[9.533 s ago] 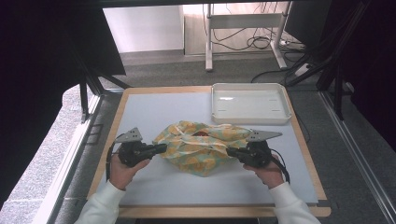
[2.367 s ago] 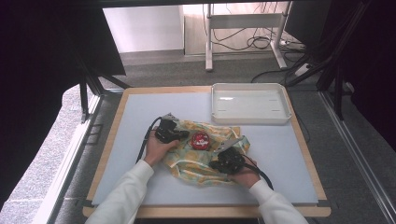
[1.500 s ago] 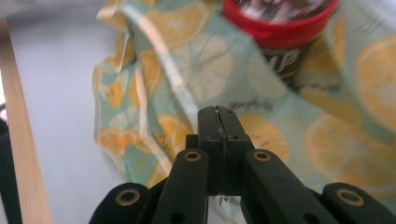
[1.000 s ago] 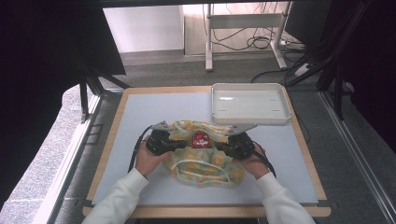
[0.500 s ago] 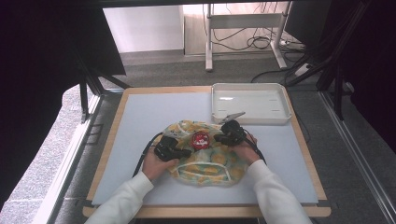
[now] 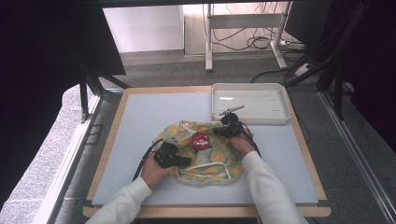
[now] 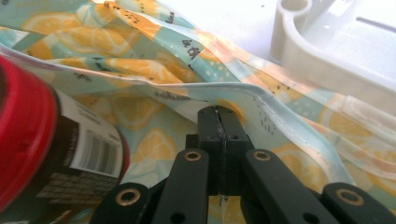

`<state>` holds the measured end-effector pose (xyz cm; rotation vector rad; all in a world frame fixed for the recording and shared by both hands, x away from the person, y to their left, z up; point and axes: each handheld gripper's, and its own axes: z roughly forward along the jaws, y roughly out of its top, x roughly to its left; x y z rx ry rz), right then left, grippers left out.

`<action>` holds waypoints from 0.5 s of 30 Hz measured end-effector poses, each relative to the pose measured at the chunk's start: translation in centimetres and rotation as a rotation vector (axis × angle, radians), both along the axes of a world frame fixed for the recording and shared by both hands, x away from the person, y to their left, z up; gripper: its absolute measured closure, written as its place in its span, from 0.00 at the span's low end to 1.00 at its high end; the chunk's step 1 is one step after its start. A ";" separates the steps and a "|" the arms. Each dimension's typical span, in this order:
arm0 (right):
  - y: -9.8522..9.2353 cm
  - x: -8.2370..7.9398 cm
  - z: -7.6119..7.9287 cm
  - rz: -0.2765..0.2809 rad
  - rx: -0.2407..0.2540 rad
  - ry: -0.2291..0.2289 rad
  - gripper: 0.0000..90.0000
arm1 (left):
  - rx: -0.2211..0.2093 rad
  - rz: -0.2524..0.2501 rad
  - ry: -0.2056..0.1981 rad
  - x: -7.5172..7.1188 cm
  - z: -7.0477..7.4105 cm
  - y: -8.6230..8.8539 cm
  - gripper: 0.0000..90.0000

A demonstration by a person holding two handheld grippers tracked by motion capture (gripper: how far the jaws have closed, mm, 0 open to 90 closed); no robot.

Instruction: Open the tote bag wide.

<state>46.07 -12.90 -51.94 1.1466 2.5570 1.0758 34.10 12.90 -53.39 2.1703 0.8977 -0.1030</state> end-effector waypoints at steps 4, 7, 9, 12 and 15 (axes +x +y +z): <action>-0.2 0.2 -0.3 -0.007 0.002 0.001 0.99 | -0.001 -0.005 -0.001 -0.1 0.0 -0.1 1.00; -0.2 0.2 -0.2 -0.012 0.007 -0.003 0.99 | -0.004 0.001 -0.013 -0.1 0.0 0.0 1.00; -0.3 -0.2 0.2 -0.007 0.018 -0.017 0.99 | -0.009 0.010 -0.029 0.0 0.3 0.1 1.00; -0.4 -1.0 1.4 0.004 0.040 -0.044 0.99 | -0.030 0.021 -0.059 0.0 1.1 0.5 1.00; -0.4 -2.0 2.5 0.027 0.050 -0.080 0.99 | -0.051 0.040 -0.078 -0.1 1.8 1.0 1.00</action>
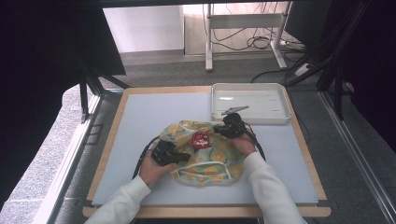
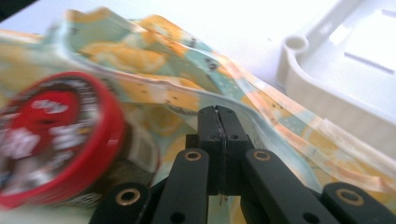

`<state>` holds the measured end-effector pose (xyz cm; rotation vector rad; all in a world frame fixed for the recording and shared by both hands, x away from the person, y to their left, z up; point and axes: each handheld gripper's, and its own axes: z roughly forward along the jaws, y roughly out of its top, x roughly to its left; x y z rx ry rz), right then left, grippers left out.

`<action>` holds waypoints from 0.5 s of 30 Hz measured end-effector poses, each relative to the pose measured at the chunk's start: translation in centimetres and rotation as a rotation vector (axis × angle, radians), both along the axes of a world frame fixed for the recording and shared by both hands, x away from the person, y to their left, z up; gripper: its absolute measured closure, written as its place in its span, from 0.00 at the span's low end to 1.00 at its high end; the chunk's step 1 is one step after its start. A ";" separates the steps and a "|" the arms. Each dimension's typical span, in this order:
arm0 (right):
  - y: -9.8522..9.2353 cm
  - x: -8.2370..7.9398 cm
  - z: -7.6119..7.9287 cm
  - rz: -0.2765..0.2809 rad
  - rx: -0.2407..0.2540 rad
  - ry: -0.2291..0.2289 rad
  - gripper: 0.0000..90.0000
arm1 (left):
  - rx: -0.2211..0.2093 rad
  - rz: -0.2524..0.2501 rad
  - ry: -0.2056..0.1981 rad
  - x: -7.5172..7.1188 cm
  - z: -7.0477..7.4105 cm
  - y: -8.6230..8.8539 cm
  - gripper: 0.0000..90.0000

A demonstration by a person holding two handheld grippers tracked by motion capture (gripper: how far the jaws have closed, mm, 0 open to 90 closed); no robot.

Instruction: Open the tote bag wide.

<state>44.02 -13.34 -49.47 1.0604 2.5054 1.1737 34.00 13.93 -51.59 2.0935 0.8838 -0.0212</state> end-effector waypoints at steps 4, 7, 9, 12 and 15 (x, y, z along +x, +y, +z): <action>-0.1 -1.3 1.1 0.016 0.001 -0.034 0.99 | -0.034 0.025 -0.035 -0.3 1.4 1.0 1.00; -0.5 -2.3 1.8 0.026 0.007 -0.062 0.99 | -0.052 0.049 -0.062 -0.7 2.3 1.7 1.00; -0.8 -3.0 2.1 0.032 0.005 -0.070 0.99 | -0.050 0.065 -0.076 -0.8 2.5 2.2 1.00; -1.3 -3.9 2.5 0.037 0.013 -0.075 0.99 | -0.058 0.084 -0.082 -1.1 2.7 2.9 1.00; -1.7 -4.8 2.7 0.040 0.032 -0.079 0.99 | -0.062 0.104 -0.092 -1.4 3.0 3.7 1.00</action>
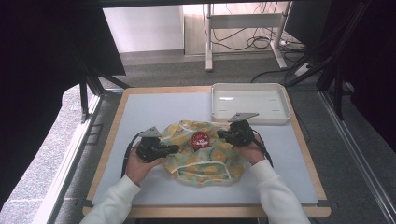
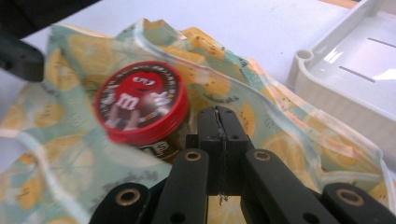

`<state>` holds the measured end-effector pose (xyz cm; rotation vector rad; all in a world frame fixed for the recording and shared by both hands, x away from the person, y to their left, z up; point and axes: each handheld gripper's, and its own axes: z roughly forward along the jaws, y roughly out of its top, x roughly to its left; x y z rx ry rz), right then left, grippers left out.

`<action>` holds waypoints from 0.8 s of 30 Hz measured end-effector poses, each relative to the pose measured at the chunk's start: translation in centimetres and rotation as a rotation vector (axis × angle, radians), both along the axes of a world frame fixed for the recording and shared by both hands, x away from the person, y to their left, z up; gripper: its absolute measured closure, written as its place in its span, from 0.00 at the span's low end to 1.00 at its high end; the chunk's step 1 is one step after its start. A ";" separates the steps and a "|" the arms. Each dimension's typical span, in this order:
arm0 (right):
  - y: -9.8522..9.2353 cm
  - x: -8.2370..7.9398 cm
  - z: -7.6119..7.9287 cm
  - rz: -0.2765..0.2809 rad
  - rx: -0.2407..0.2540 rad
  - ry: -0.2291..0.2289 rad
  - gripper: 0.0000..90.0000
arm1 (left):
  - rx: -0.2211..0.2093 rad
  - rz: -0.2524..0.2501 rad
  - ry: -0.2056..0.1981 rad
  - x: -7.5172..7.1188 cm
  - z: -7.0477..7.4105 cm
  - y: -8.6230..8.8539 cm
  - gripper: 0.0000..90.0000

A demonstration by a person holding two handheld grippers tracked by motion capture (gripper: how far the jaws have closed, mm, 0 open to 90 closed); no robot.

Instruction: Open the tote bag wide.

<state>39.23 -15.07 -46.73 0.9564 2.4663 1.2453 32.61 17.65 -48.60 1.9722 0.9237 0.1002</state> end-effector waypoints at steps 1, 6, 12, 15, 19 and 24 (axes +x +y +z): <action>-0.1 -0.3 0.1 0.000 0.004 0.000 0.99 | -0.002 0.008 -0.005 -0.1 0.1 0.2 1.00; -0.4 -1.6 0.5 0.013 0.019 -0.013 0.99 | 0.011 0.039 -0.025 -0.4 0.4 1.0 1.00; -0.4 -2.0 0.6 0.031 0.023 -0.015 0.95 | 0.018 0.070 -0.042 -0.4 0.3 1.3 0.94; -0.3 -2.0 0.6 0.042 0.024 -0.022 0.84 | 0.035 0.110 -0.079 -0.4 0.4 1.4 0.79; -0.3 -2.1 1.0 0.038 0.028 -0.043 0.64 | 0.034 0.132 -0.076 -0.3 0.4 1.7 0.56; -0.4 -2.2 1.4 0.023 0.049 -0.037 0.47 | 0.037 0.152 -0.075 -0.1 0.5 2.2 0.43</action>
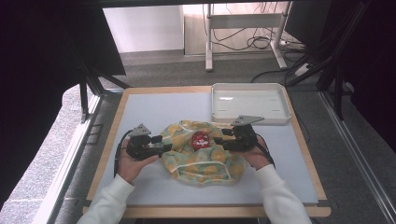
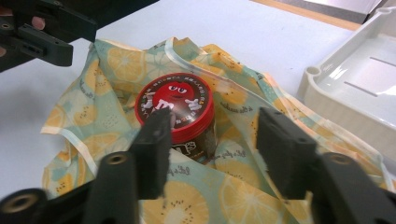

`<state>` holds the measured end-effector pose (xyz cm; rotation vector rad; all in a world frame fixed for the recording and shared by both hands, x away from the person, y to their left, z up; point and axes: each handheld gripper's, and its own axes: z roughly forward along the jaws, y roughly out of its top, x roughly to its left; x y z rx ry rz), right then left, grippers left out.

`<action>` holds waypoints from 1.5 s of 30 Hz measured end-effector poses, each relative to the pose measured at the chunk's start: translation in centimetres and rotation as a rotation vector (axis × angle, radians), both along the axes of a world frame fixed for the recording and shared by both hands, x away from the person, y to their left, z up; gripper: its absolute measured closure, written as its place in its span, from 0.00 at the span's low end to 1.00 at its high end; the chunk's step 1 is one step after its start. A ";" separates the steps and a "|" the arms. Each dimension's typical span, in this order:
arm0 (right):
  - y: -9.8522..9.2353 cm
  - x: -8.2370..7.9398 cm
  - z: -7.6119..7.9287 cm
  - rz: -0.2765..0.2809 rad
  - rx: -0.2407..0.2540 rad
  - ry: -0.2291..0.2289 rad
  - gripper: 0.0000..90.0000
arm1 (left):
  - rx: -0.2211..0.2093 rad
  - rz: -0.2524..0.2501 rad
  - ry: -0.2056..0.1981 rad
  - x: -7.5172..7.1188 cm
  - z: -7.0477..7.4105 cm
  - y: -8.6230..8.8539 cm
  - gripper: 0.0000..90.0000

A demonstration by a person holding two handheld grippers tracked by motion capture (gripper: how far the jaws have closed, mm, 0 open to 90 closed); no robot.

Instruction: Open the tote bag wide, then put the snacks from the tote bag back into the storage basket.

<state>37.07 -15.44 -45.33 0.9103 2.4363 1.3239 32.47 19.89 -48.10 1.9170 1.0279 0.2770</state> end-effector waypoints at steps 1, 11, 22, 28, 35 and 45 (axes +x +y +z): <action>0.1 0.1 -0.1 0.002 -0.003 0.006 0.44 | 0.003 0.005 -0.001 0.1 0.0 0.0 0.41; 0.7 0.1 0.4 0.013 -0.033 0.008 0.35 | 0.006 0.013 0.006 0.4 -0.2 0.1 0.36; 2.0 0.0 0.2 0.029 -0.069 0.028 0.32 | 0.000 0.003 0.023 0.7 -0.3 0.1 0.34; 3.8 -0.1 0.1 0.036 -0.095 0.035 0.29 | -0.005 0.008 0.024 0.8 -0.3 0.1 0.34; 6.0 0.2 -0.3 0.003 -0.140 0.050 0.25 | 0.001 0.011 0.029 0.8 -0.3 0.1 0.34; 7.9 0.7 -2.0 -0.078 -0.186 0.098 0.19 | 0.015 0.012 0.038 0.8 -0.5 -0.1 0.34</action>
